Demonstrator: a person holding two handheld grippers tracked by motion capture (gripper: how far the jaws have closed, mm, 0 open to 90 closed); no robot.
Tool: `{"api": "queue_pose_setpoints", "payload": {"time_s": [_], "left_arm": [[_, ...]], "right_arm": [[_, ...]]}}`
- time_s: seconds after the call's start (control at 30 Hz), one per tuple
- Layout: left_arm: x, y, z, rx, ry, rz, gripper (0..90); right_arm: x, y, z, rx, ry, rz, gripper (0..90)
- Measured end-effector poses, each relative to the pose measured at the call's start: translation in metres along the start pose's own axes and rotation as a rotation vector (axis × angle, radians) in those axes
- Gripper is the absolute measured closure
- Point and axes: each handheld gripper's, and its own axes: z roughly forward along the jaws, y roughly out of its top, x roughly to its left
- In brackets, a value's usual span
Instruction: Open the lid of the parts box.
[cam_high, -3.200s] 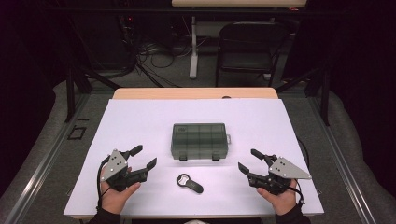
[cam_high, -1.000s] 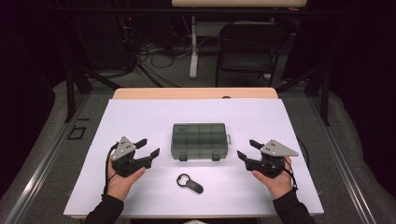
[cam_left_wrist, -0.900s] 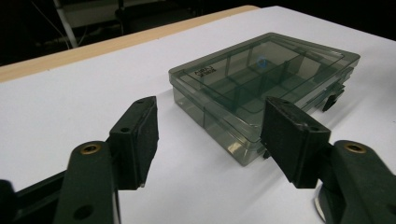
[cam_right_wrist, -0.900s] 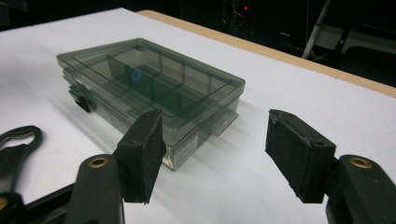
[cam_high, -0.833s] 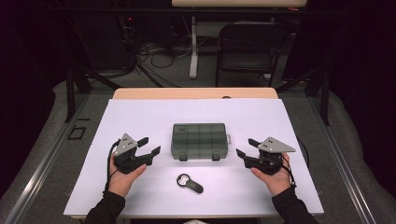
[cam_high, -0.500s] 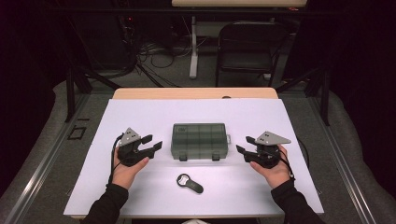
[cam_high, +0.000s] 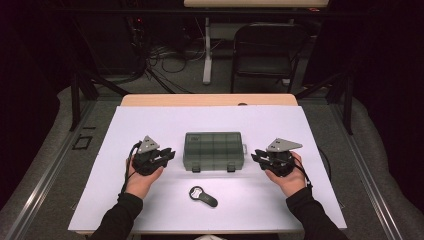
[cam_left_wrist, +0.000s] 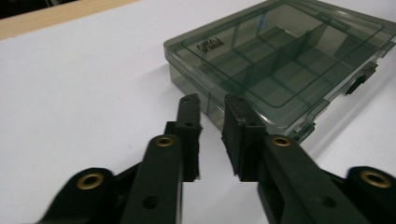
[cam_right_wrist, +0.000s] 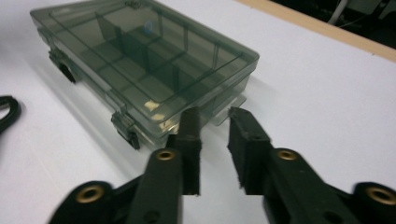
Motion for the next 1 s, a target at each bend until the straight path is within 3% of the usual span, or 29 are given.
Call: {"api": "queue_pose_setpoints", "payload": {"time_s": [0.03,0.17,0.47,0.67,1.0], "left_arm": [[-0.001,0.000,0.001,0.005,-0.001,0.001,83.3],[-0.003,-0.002,0.003,0.021,-0.012,0.007,88.2],[-0.008,-0.006,0.008,0.052,-0.032,-0.008,90.0],[-0.012,-0.011,0.012,0.069,-0.047,-0.006,90.0],[-0.018,-0.014,0.016,0.088,-0.083,-0.005,90.0]], "right_arm": [[0.001,-0.001,0.002,0.012,-0.002,-0.011,85.3],[0.001,-0.003,0.005,0.011,0.018,0.003,89.9],[0.004,-0.012,0.009,0.021,0.040,0.031,90.0],[0.011,-0.014,0.018,0.040,0.066,0.021,90.0],[0.017,-0.018,0.026,0.065,0.071,-0.002,90.0]]}}
